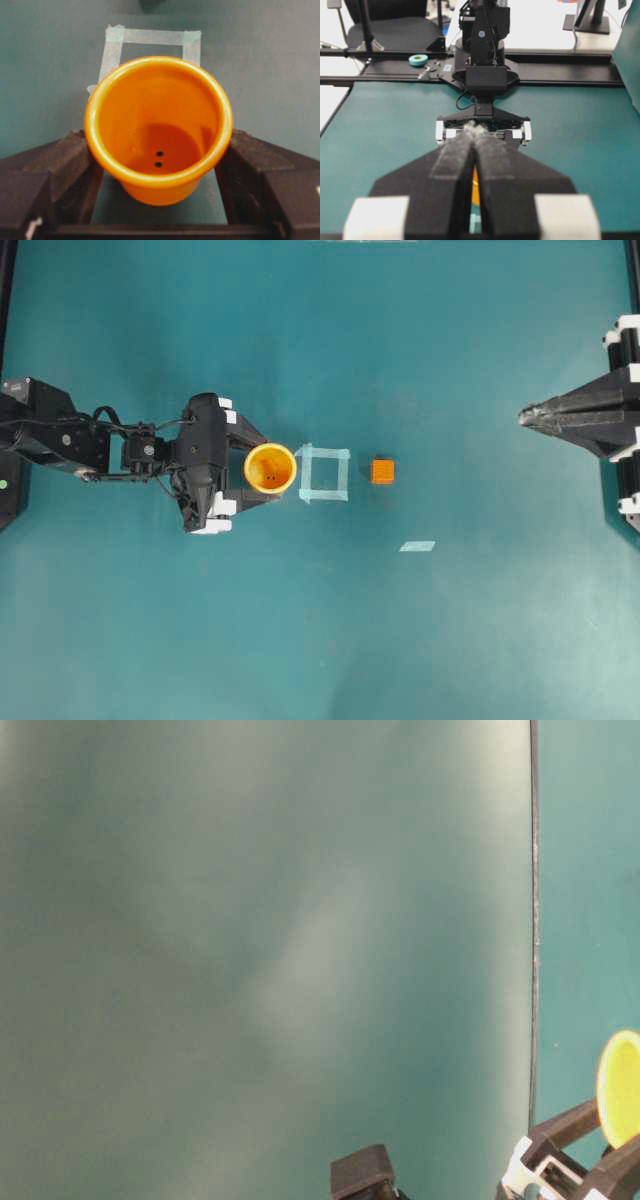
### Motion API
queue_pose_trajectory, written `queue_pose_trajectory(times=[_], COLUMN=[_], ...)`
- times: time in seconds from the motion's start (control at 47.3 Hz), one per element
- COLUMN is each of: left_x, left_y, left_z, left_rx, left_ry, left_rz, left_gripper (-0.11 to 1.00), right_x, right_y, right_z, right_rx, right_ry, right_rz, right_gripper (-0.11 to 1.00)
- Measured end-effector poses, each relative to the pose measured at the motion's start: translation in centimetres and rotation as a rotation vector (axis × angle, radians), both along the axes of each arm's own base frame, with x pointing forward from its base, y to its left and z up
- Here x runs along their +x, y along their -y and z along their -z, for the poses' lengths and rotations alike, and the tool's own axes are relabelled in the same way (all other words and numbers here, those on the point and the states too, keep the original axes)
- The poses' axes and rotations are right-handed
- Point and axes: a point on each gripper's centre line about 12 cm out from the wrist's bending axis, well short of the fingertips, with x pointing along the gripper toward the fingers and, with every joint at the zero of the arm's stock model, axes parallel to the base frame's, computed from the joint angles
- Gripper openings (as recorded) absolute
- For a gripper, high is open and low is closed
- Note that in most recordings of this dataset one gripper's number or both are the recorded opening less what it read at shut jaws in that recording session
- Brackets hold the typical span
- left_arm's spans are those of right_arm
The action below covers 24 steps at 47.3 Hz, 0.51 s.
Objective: Move the cup to the right with left arm.
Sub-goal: 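Close the left gripper around the orange cup's side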
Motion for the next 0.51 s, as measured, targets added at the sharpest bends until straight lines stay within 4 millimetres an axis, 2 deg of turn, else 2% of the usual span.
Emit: queue_pose_trajectory(times=[0.211, 0.507], left_x=[0.3, 0.4], left_y=[0.0, 0.0], left_z=[-0.6, -3.9], left_rx=[0.001, 0.004], left_ry=[0.020, 0.083], left_rz=[0.000, -0.001], left_gripper=[0.65, 0.65], right_x=[0.0, 0.1], right_y=[0.0, 0.0], right_z=[0.0, -0.3], right_rx=[0.000, 0.000], right_ry=[-0.002, 0.006], right_rz=[0.000, 0.000], right_gripper=[-0.01, -0.01])
